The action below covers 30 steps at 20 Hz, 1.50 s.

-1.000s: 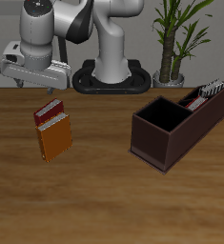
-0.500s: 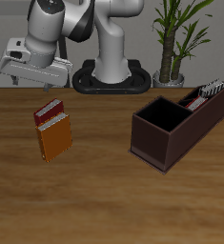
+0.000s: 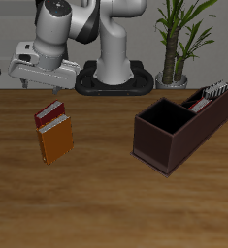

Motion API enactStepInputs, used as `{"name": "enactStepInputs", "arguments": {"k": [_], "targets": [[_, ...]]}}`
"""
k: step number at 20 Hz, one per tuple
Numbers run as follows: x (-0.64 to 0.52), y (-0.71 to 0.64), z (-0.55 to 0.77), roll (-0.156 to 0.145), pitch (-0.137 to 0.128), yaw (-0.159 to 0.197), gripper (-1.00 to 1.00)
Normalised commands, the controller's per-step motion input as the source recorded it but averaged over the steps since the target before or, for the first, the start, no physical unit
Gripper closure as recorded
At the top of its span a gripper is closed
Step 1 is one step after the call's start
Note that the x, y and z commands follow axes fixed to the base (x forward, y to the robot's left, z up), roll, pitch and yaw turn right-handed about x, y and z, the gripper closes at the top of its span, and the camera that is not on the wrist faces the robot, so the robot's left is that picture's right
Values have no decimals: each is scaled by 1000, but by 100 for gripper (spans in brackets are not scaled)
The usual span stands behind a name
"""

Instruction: Place the left red book into the left desk caddy's back compartment and place the striped book into the left desk caddy's left compartment and place the right red book into the left desk caddy's front compartment

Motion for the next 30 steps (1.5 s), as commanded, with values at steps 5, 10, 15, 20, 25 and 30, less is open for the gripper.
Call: {"name": "enactStepInputs", "arguments": {"k": [5, 10, 15, 20, 25, 30], "targets": [[-92, -27, -83, 216, 67, -52, -100], [-163, -12, 72, 130, 17, 58, -100], [-16, -98, -6, 131, 34, -15, -100], [70, -283, 55, 13, -54, -48, -100], [126, -183, 64, -47, -45, -49, -100], [160, 29, -12, -18, -36, -74, -100]]}}
